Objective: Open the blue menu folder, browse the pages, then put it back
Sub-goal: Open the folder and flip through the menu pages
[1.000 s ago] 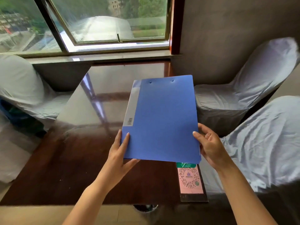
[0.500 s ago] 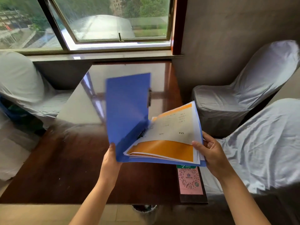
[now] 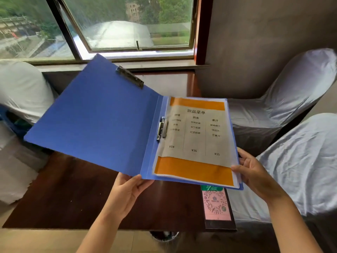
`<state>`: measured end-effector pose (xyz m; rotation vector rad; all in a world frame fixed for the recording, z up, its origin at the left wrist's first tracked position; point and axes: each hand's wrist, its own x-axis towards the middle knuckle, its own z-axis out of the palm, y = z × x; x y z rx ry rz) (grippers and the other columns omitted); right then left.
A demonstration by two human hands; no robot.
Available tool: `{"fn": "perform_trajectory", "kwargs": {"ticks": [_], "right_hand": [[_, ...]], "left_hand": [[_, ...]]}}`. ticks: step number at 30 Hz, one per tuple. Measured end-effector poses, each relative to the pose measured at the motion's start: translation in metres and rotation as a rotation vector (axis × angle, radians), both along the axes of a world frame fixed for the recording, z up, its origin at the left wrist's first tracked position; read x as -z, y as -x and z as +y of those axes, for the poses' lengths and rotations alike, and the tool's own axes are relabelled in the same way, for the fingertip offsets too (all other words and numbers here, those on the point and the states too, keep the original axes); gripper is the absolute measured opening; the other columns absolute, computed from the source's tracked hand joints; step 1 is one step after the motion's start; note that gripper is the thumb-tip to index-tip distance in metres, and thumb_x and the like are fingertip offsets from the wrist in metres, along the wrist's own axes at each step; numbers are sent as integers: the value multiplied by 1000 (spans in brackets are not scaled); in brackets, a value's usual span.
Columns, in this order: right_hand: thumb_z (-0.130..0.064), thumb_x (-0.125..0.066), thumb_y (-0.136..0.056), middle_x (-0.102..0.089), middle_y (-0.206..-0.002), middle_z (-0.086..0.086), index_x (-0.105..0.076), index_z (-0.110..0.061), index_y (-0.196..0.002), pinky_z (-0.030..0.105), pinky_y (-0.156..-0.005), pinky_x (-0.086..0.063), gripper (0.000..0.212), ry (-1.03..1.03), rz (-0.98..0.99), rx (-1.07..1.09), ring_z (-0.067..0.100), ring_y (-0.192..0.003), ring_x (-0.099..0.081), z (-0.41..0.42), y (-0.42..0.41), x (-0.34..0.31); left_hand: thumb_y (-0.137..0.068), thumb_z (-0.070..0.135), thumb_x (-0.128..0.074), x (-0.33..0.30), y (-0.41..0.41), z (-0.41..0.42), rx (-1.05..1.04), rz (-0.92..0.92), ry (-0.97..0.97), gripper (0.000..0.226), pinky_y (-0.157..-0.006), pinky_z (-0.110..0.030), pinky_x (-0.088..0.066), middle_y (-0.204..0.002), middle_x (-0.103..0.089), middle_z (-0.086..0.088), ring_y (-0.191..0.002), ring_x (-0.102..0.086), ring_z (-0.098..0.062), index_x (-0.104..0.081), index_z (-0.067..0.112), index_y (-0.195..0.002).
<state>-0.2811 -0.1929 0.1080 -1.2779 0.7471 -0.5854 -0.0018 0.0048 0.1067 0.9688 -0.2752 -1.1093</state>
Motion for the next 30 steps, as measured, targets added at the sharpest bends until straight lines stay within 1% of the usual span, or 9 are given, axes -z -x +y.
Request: {"fn": "perform_trajectory", "kwargs": {"ticks": [3,6,12,16,22,24,27,28,30], "right_hand": [[-12,-66,-72,-67,-114,6,-25,-41,-139,40,-68,-59,83,25,-13,2,26,-104,-65,0,1,-2],[-13,-66,-73,-64,-119,3,-26,-57,-132,42,-70,-59,83,98,-29,61,21,-107,-64,2,1,-5],[-25,-64,-75,-58,-117,5,-45,-45,-126,29,-66,-60,57,271,86,141,21,-103,-61,9,-1,-11],[-26,-65,-77,-58,-115,0,-43,-39,-126,17,-58,-57,55,368,143,253,14,-96,-61,13,-10,-7],[-25,-63,-82,-59,-115,8,-42,-34,-127,13,-56,-53,51,448,173,376,17,-90,-64,13,-21,3],[-34,-64,-79,-59,-119,8,-46,-32,-126,19,-64,-52,50,494,253,434,26,-97,-62,15,-25,4],[-65,-58,-63,-52,-127,14,-42,-28,-132,41,-79,-50,80,599,599,484,31,-106,-53,17,-39,1],[-71,-55,-60,-44,-134,16,-37,-29,-135,52,-90,-44,88,658,736,480,34,-116,-45,18,-47,-1],[-77,-50,-59,-18,-152,14,-23,-34,-141,65,-106,-12,96,757,882,429,34,-138,-14,22,-65,-8]], "left_hand": [[-87,-10,-43,0,3,2,-15,-1,-2,39,-65,-36,-60,-119,-54,-18,-92,-70,-30,-48,19,-114],[-84,-8,-47,2,5,5,-2,23,-5,36,-63,-34,-60,-114,-57,-23,-89,-71,-30,-48,7,-117],[-76,-6,-53,2,10,11,-4,84,-16,46,-62,-36,-60,-115,-54,-23,-87,-71,-31,-46,11,-118],[-82,-9,-50,0,15,16,9,38,-26,41,-60,-34,-60,-112,-54,-19,-86,-71,-30,-48,16,-115],[-76,-1,-59,-4,22,12,-61,-47,-13,40,-63,-30,-59,-112,-55,-17,-91,-70,-25,-49,12,-112],[-78,-2,-58,-4,23,12,-70,-37,-8,34,-62,-29,-59,-110,-56,-18,-90,-71,-25,-50,11,-109],[-77,-2,-59,-4,26,11,-66,7,-17,34,-61,-29,-59,-108,-58,-18,-87,-71,-26,-51,8,-108],[-74,-1,-60,-4,28,10,-67,19,-13,34,-62,-29,-60,-106,-60,-18,-87,-71,-26,-52,8,-106],[-70,1,-62,-4,33,8,-76,31,-5,36,-62,-31,-60,-102,-63,-17,-87,-71,-27,-53,7,-104]]}}
